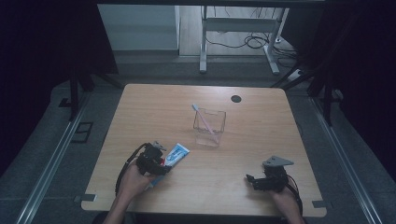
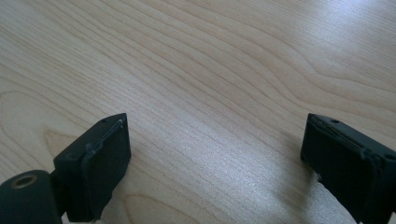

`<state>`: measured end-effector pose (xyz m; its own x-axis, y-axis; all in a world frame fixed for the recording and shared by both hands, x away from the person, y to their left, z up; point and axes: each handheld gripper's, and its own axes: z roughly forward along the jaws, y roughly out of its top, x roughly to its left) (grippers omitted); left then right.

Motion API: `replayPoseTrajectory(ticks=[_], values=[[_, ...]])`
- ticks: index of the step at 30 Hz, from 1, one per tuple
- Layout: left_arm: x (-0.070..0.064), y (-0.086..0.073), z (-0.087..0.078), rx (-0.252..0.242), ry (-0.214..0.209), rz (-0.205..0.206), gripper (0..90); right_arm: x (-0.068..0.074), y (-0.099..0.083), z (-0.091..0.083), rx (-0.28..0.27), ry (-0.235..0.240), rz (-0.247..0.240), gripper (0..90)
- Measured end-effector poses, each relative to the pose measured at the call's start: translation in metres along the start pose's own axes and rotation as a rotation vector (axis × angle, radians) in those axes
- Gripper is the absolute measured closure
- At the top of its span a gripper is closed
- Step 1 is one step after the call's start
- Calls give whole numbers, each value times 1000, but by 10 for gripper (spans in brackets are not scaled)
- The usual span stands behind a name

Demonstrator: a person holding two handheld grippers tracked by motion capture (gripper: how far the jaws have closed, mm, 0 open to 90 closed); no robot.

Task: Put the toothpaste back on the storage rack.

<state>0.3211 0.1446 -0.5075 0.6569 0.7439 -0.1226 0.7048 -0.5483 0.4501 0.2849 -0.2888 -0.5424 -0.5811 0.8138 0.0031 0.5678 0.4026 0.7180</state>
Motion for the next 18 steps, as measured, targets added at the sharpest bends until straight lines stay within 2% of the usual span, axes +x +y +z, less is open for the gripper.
replayPoseTrajectory(ticks=[6,13,18], values=[[0,9,4,49,5,-4,472,0,0,0,1,0,2,81],[-1,15,8,84,1,-6,479,0,0,0,1,0,2,81],[-1,15,5,81,-8,3,598,0,0,0,1,0,2,81]])
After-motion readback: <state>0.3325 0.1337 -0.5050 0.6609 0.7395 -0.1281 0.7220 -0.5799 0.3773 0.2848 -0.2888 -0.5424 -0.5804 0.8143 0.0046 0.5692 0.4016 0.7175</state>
